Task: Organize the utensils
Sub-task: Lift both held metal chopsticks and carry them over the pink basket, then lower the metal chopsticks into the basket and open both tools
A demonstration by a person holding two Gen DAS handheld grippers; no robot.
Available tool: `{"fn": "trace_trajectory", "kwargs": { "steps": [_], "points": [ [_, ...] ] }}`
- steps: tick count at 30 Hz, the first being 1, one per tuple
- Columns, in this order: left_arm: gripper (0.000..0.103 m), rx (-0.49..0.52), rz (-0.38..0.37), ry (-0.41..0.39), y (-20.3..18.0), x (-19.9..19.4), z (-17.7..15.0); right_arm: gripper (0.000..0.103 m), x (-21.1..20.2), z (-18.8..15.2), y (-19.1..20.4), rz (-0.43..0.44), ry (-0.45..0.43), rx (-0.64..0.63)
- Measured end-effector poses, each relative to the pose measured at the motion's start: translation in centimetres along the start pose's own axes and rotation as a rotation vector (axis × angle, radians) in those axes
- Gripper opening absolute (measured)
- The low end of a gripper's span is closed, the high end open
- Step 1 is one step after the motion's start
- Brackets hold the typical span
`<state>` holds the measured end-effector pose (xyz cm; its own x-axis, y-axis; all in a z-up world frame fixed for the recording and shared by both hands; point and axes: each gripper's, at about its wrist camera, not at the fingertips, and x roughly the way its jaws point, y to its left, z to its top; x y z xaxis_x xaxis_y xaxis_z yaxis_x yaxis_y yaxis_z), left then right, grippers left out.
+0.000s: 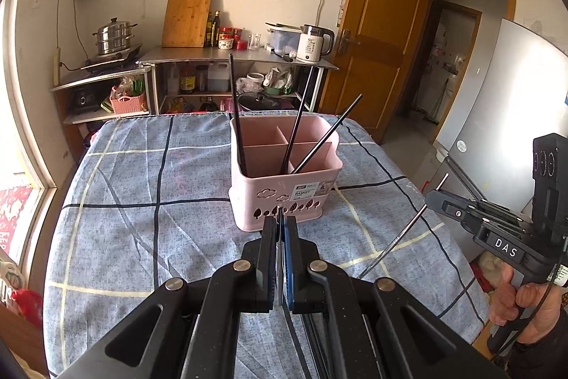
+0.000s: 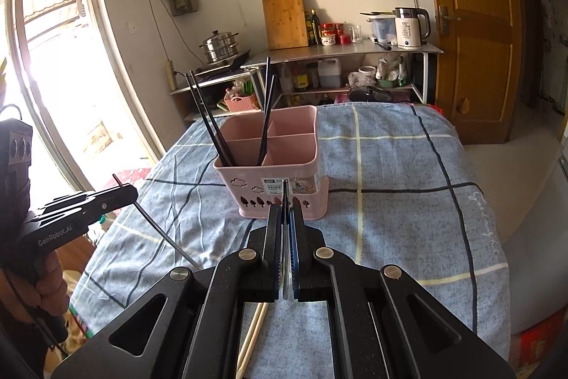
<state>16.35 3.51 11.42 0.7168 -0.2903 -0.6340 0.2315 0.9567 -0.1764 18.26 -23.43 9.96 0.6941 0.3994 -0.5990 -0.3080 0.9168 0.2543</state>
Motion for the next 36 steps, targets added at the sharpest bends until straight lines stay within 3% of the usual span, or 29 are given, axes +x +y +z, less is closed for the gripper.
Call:
{"fn": "trace_trajectory", "kwargs": {
  "steps": [9, 22, 27, 36],
  "points": [
    [0.004, 0.021, -0.007, -0.041, -0.5, -0.5, 3.9, 0.004, -0.1, 2.8, 1.4, 0.029, -0.046, -0.021],
    [0.004, 0.009, 0.011, -0.155, 0.6, -0.4, 12.5, 0.004, 1.5, 10.5, 4.0, 0.07, -0.159, -0.045],
    [0.004, -0.015, 0.025, -0.15, 1.5, 1.5, 13.5, 0.004, 3.1, 11.7, 4.3, 0.067, -0.165, -0.046],
    [0.004, -0.064, 0.023, -0.085, 3.4, 6.2, 11.9, 0.004, 6.9, 10.9, 4.6, 0.05, -0.111, -0.059]
  ]
}}
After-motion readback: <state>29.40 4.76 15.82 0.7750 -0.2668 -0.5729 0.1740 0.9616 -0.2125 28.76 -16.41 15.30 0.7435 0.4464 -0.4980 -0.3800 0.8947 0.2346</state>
